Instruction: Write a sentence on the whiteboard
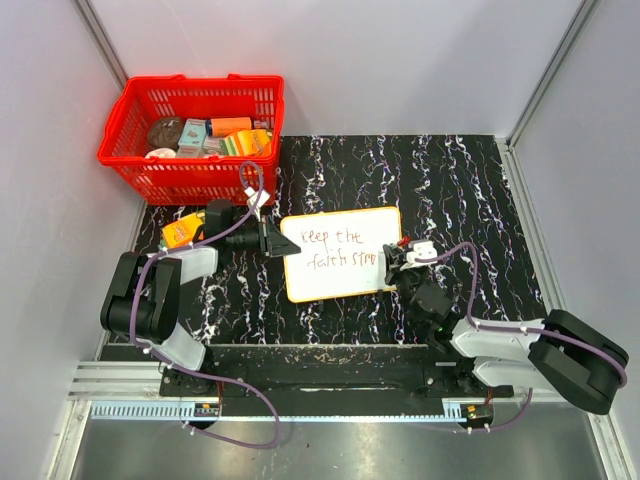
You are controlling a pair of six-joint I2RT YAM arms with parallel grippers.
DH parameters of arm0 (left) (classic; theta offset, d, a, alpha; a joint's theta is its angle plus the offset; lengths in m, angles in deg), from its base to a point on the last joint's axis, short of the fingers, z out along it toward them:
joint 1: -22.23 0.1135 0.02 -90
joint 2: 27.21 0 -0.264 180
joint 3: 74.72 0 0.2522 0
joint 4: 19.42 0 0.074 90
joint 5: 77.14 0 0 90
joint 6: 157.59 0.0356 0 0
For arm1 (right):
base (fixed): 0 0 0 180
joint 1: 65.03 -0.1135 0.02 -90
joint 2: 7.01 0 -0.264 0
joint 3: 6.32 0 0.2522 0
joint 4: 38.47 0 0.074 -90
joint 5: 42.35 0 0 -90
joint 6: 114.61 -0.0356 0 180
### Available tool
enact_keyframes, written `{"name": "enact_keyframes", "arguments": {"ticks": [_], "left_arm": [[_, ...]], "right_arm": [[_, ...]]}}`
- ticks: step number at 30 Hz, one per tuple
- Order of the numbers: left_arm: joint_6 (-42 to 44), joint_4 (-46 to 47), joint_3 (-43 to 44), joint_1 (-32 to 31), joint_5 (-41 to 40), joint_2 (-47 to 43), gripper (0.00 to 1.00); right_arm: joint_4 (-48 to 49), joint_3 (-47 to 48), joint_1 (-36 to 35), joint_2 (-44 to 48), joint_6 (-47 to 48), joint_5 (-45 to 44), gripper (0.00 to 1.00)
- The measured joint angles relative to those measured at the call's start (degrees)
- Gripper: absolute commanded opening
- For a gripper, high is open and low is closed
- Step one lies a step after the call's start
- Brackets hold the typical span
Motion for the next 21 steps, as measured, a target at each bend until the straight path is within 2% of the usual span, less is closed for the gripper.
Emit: {"name": "enact_keyframes", "arguments": {"ticks": [12,21], "left_arm": [[0.11,0.11,0.0,0.07,0.04,0.35,0.0],[0.2,0.28,0.0,0.15,0.11,0.81,0.0]], "right_arm": [[6.99,0.02,-0.04,-8.0,-1.09,-1.09,0.0],[10.03,0.26,-0.04,-10.62,-1.2,-1.53,0.0]]}}
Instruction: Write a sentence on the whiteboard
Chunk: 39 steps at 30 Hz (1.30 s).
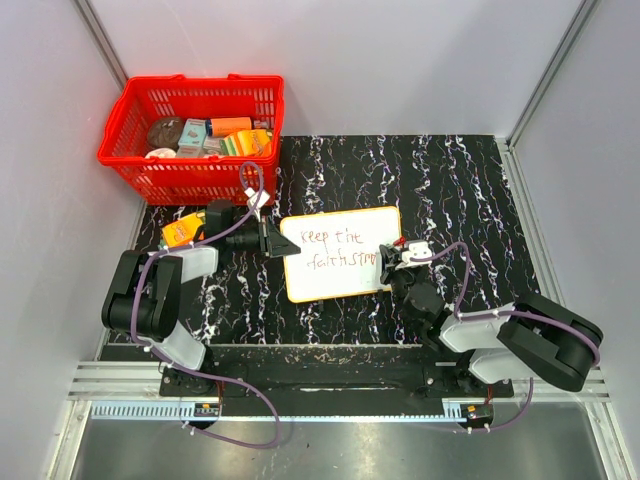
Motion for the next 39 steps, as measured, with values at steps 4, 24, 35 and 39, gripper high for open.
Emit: {"name": "enact_keyframes", "arguments": {"ticks": [4,24,35,39], "left_arm": [[0.0,0.0,0.0,0.02,-0.02,0.0,0.0],[0.17,0.02,0.02,0.07,0.02,0.37,0.0],[0.2,0.15,0.02,0.07,0.11,0.59,0.0],[0.2,0.42,0.02,0.15,0.33,0.92,0.0]], "right_arm": [[0.9,0.0,-0.07,-0.68,-0.28,-0.48,0.0],[-2.47,-0.04,-0.11,1.29,-3.28,-0.87,0.0],[-6.1,-1.05,-0.11,4.11,-5.64,-0.42,0.0],[-7.93,-1.46,-0.11,5.46,-6.56,0.07,0.0]]}}
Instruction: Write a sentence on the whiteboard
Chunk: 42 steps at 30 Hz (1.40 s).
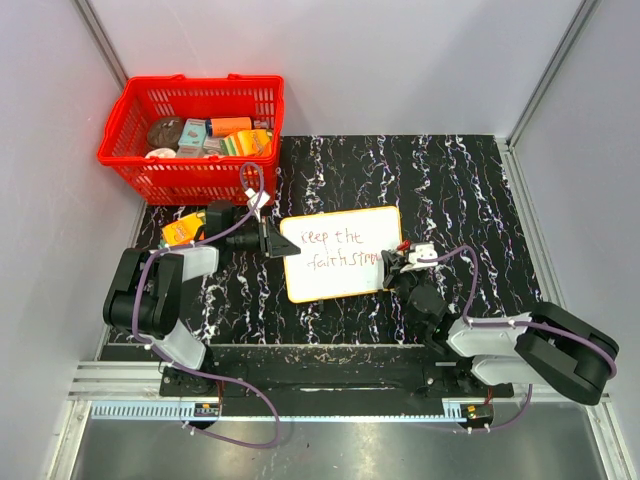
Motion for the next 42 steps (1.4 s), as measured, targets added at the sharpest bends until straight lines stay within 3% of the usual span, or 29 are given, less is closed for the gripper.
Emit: {"name": "enact_keyframes", "arguments": {"ticks": [21,42], "left_arm": [[0.07,0.17,0.0,0.02,0.02,0.22,0.0],[0.07,0.22,0.0,0.07,0.11,0.48,0.0]], "right_arm": [[-3.48,0.63,-0.02,1.55,-0.94,0.0,0.0],[-0.5,3.78,-0.15,-2.69,2.47,-4.26,0.0]]}}
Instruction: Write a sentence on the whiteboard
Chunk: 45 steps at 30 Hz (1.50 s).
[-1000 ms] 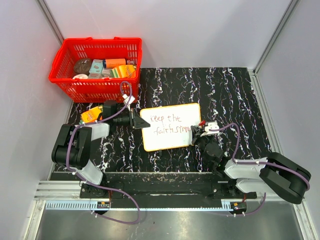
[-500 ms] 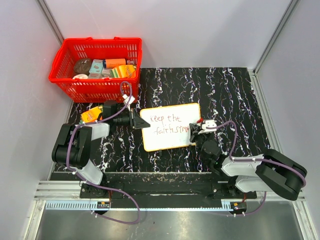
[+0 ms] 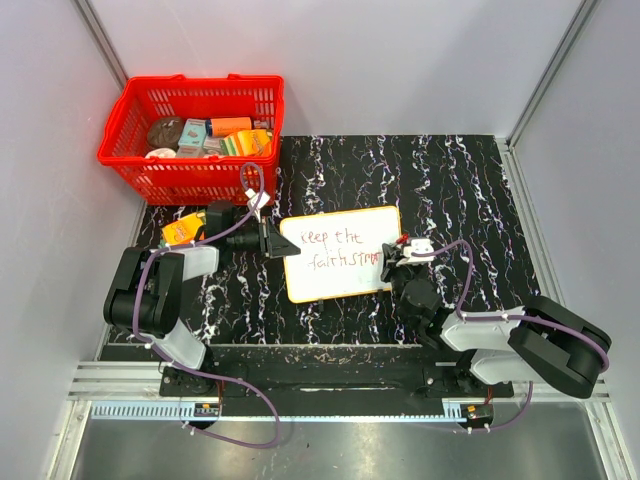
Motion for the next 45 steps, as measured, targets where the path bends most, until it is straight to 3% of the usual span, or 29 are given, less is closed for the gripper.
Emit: {"name": "enact_keyframes", "arguments": {"ticks": [26,37,45], "left_arm": [[0.28,-0.02,0.17,0.04,0.31,0.46,0.0],[0.42,-0.04,0.39,0.09,0.48,0.76,0.0],[0.46,-0.07,0.39,0.09,0.5,0.76,0.0]], "right_arm": [[-5.88,-2.86,0.0,5.66,-4.96,0.68,0.0],[-11.47,-3.19,0.0,18.49,-3.82,0.22,0.0],[-12.5,-0.79,0.0,10.25,-3.13,-2.4,0.0]]}}
